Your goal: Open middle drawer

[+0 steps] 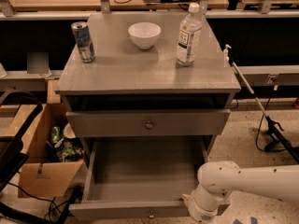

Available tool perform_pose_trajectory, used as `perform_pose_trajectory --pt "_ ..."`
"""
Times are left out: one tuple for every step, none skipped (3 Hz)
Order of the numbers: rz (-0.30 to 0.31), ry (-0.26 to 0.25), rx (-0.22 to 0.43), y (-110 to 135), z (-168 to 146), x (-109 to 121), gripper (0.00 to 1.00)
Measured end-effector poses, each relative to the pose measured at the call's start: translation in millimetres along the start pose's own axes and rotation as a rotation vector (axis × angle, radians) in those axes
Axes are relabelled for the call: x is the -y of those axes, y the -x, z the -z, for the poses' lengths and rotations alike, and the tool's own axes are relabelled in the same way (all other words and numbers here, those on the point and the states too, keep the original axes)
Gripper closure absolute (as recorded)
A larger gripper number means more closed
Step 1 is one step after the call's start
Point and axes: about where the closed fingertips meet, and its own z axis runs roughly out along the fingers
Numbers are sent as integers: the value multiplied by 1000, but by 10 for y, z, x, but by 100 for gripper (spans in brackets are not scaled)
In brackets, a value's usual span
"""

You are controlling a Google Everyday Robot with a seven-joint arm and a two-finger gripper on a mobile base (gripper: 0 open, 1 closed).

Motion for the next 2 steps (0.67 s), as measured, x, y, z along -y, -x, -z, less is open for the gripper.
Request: perform_pose_trajectory --pt "-4 1 -1 -7 0 -17 42" --pt "-4 1 -1 -5 4 -4 65"
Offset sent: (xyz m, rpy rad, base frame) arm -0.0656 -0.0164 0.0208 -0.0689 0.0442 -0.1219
